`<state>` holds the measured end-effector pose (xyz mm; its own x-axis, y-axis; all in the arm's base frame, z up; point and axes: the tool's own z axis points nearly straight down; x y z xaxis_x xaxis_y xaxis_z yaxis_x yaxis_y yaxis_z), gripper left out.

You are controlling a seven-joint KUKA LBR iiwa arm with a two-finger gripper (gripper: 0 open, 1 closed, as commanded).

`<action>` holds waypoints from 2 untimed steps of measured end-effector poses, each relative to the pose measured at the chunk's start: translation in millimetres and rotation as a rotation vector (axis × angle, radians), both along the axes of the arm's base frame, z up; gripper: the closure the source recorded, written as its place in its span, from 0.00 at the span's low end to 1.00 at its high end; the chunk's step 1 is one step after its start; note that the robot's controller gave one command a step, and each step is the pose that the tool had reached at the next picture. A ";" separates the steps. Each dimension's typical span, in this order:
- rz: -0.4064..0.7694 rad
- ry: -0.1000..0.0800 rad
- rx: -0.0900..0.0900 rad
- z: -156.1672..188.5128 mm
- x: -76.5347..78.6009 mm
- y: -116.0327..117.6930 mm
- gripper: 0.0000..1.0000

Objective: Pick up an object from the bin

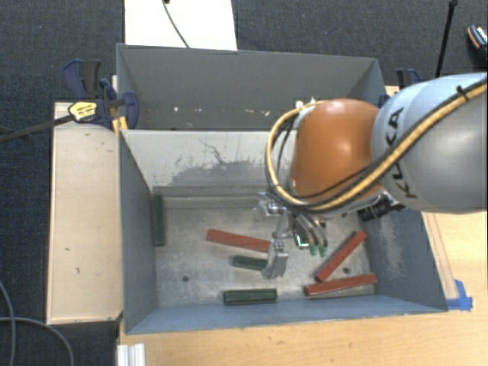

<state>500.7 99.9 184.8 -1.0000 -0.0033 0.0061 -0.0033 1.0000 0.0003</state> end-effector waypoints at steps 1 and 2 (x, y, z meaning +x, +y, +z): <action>-0.179 -0.005 0.000 -116.9 0.6 -16.6 0.00; -0.182 -0.015 0.002 -111.6 3.7 -16.3 1.00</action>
Offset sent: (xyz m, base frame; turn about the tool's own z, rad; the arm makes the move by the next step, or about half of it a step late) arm 0.0009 -0.0166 -0.1148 0.1782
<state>504.4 83.6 73.3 -0.9841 0.1775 -0.0082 0.1775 0.9841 0.0038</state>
